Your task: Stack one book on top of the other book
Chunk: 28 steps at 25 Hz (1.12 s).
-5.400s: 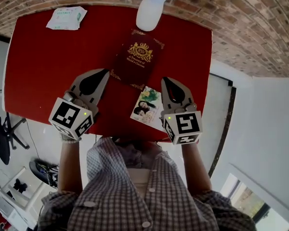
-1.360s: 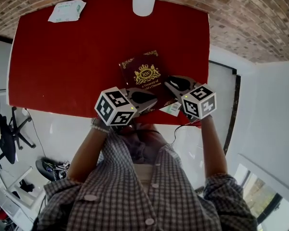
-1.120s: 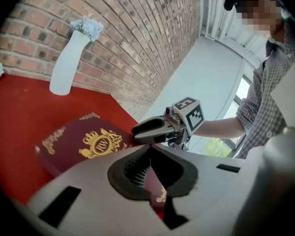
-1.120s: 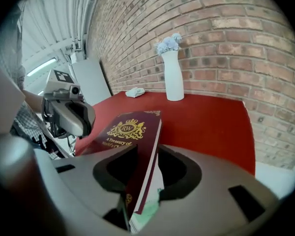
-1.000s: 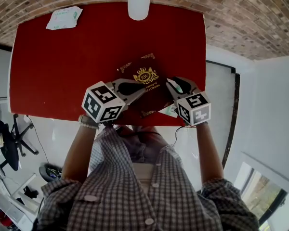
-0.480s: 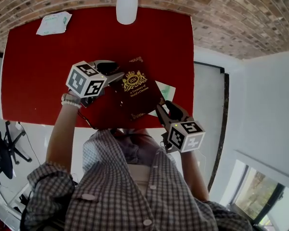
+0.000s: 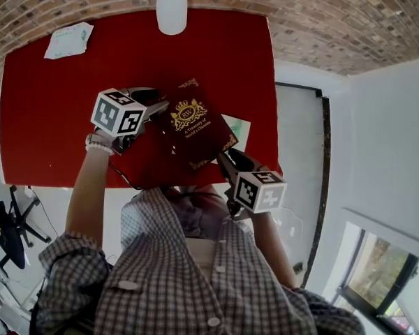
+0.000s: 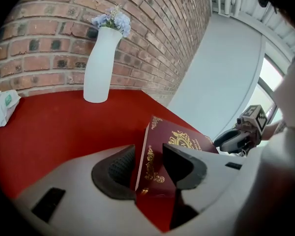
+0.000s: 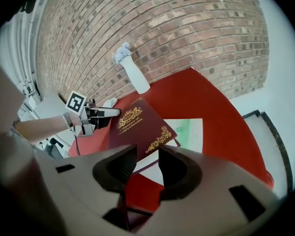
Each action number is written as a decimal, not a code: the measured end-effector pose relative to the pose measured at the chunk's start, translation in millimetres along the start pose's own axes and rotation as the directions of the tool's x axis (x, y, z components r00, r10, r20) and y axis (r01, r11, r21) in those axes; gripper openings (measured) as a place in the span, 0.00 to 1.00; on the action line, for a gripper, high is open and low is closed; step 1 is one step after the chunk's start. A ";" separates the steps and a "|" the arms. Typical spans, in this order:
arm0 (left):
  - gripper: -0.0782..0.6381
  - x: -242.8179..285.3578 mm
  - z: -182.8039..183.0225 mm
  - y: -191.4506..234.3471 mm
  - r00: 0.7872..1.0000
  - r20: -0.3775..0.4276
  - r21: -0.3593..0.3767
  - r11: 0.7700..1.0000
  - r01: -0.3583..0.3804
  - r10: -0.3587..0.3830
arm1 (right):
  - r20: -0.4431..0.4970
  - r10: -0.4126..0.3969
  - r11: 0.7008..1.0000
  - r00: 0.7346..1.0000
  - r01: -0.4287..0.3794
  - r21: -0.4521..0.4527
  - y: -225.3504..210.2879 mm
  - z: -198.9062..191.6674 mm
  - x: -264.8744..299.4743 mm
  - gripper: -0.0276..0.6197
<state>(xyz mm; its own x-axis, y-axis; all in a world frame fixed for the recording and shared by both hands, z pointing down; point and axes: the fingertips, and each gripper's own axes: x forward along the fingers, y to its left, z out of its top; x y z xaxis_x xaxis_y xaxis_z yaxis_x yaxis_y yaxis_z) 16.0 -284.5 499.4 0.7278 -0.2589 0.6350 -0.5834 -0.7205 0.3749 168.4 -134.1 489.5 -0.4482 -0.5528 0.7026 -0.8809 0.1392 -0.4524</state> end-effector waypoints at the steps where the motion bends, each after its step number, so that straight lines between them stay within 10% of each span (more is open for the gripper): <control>1: 0.34 0.1 -0.2 -1.9 1.000 -0.001 0.000 1.000 0.002 -0.002 | 0.004 -0.014 1.000 1.000 0.014 -0.007 -3.7 2.3 -0.7 0.25; 21: 0.34 -3.3 -51.9 -92.9 0.970 -0.191 0.121 0.977 0.177 -0.152 | 0.086 -0.202 0.973 0.976 0.210 -0.095 -84.3 57.0 -3.7 0.24; 28: 0.34 -10.3 -64.0 -101.7 0.962 -0.194 0.081 0.974 0.213 -0.194 | 0.070 -0.047 0.996 0.996 0.042 0.075 -74.9 47.9 -3.1 0.47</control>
<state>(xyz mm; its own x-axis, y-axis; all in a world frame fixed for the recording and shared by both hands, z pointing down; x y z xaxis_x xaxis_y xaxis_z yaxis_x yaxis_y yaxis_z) 44.8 -167.3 497.9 0.7433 0.0152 0.6688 -0.3844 -0.8085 0.4456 243.0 -182.1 494.9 -0.3942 -0.6150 0.6830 -0.8850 0.0536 -0.4625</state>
